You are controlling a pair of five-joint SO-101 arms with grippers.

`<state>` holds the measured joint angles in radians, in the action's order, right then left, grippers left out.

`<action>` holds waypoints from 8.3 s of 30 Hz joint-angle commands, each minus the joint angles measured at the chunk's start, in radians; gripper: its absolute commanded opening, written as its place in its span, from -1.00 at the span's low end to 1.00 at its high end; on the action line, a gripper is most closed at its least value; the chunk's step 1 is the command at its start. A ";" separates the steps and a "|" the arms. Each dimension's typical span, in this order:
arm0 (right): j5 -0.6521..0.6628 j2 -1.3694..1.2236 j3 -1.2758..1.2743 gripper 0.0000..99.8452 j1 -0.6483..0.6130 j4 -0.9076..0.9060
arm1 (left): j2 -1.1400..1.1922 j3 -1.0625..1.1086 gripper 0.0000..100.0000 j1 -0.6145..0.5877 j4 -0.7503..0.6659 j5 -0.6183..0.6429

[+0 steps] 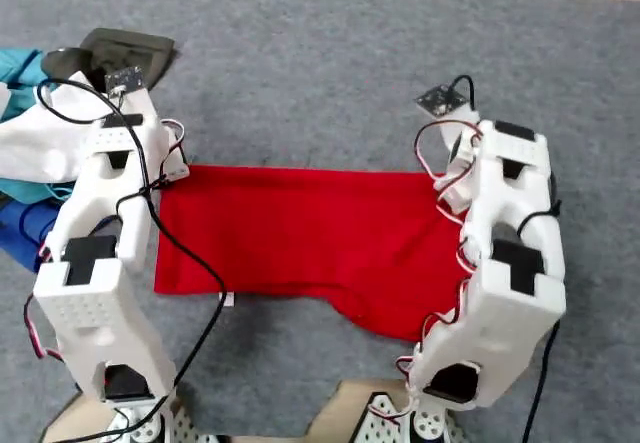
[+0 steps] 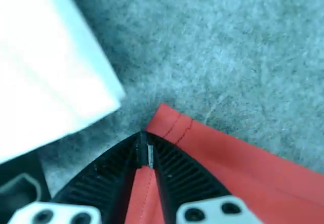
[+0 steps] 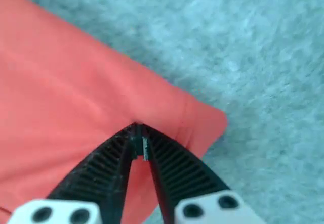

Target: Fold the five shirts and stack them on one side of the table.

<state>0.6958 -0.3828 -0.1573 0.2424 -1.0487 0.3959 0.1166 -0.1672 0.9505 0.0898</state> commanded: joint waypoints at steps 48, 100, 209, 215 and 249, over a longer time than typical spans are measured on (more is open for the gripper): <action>0.330 0.963 -1.078 -0.65 -0.446 -0.137 | -0.754 0.850 -0.96 -0.141 -0.399 -0.104; 0.431 0.012 0.443 -0.31 -0.417 -0.601 | -0.751 0.852 -0.96 -0.140 -0.399 -0.109; -0.072 -0.054 0.458 -0.99 -0.510 -0.434 | -0.751 0.850 -0.96 -0.129 -0.400 -0.109; -0.068 0.193 0.418 -0.98 -0.498 -0.572 | -0.751 0.852 -0.96 -0.129 -0.400 -0.109; 0.353 0.466 -0.636 -0.65 -0.150 0.123 | -0.751 0.852 -0.96 -0.129 -0.400 -0.109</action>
<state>1.0365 0.1389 -0.7986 0.0629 -0.9889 -0.3207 0.9774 -0.3038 0.5593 -0.0192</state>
